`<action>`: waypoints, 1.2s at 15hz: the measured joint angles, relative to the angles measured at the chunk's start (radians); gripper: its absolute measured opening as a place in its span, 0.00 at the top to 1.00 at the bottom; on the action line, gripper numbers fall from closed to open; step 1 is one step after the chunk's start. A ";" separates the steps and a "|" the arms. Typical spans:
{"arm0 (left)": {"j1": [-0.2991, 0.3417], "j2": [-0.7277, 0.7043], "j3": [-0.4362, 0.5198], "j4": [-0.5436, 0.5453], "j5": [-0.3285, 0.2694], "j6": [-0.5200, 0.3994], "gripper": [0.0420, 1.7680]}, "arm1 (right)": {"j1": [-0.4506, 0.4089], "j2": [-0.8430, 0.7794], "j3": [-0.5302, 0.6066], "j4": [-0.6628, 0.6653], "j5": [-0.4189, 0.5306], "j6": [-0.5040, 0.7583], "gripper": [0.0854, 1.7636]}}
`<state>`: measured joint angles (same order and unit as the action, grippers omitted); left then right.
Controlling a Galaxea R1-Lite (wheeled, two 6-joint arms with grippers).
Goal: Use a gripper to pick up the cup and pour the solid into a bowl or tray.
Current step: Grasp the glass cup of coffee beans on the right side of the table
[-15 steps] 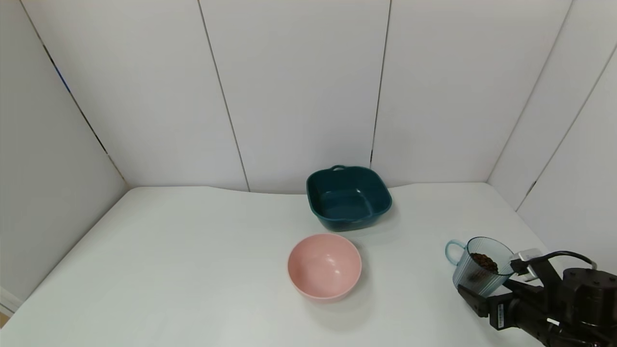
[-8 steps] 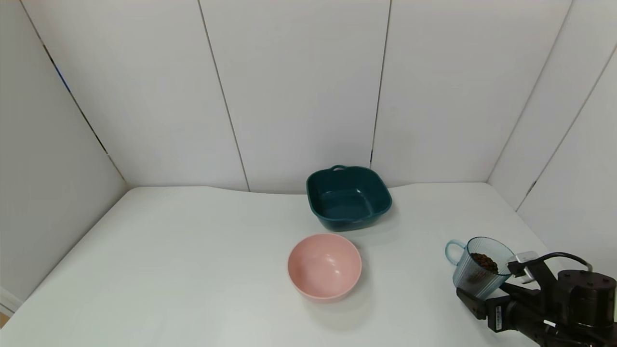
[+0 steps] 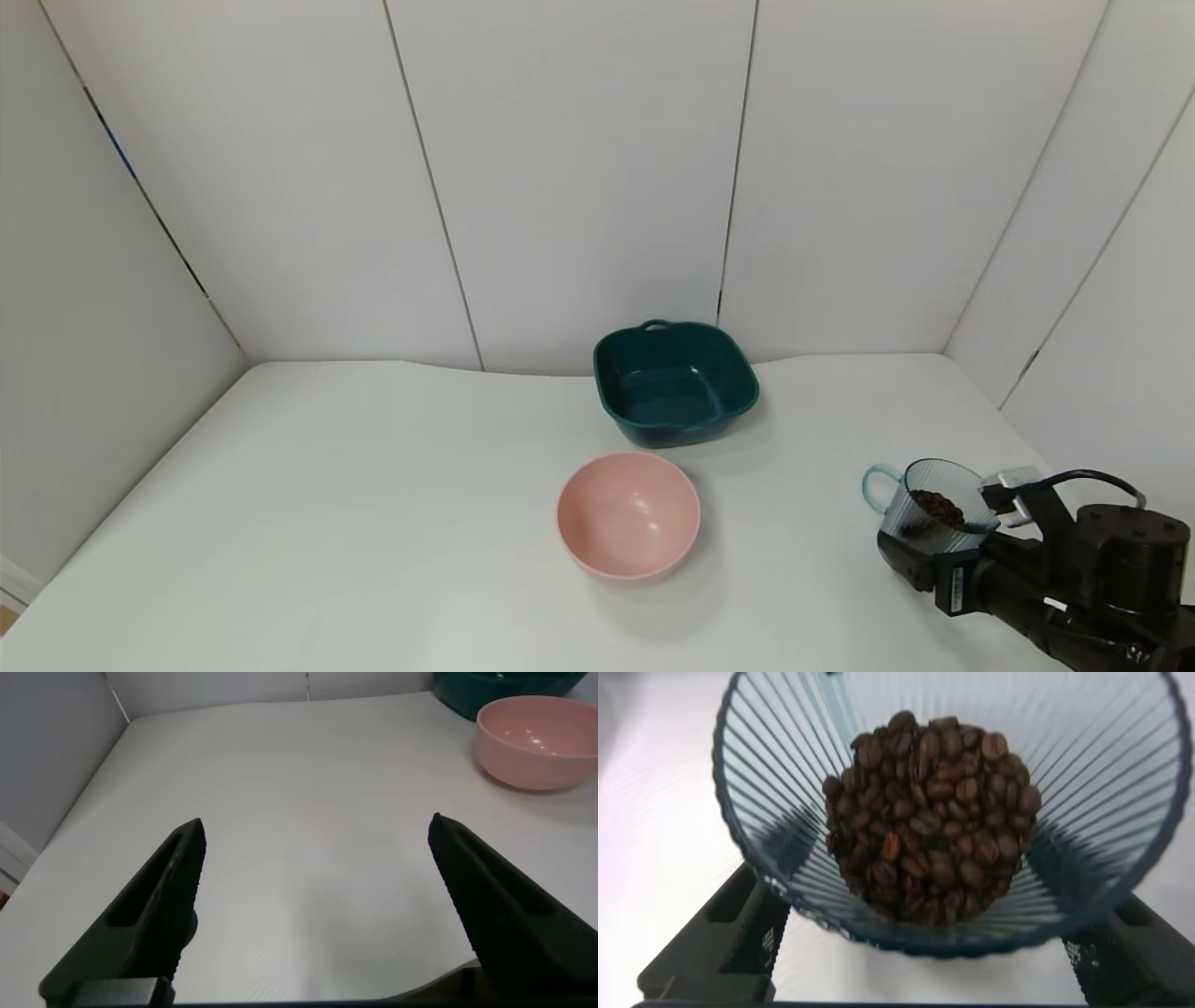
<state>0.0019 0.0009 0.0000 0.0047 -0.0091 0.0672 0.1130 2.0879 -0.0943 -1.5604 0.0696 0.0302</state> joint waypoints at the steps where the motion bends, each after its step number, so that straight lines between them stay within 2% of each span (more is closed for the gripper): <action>1: 0.000 0.000 0.000 0.000 0.000 0.000 0.03 | -0.001 0.001 -0.008 0.000 -0.001 0.001 0.03; 14: 0.000 0.000 0.000 0.000 0.000 0.000 0.03 | -0.004 0.018 -0.045 0.000 -0.003 0.016 0.03; 15: 0.000 0.000 0.000 0.000 0.000 0.000 0.03 | -0.003 0.019 -0.045 0.000 -0.003 0.016 0.06; 16: 0.000 0.000 0.000 0.000 0.000 0.000 0.03 | -0.003 0.019 -0.045 0.000 -0.003 0.015 0.18; 18: 0.000 0.000 0.000 0.000 0.000 0.000 0.03 | -0.004 0.019 -0.044 -0.001 -0.002 0.016 0.24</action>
<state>0.0019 0.0009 0.0000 0.0043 -0.0091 0.0672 0.1091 2.1070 -0.1379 -1.5611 0.0677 0.0460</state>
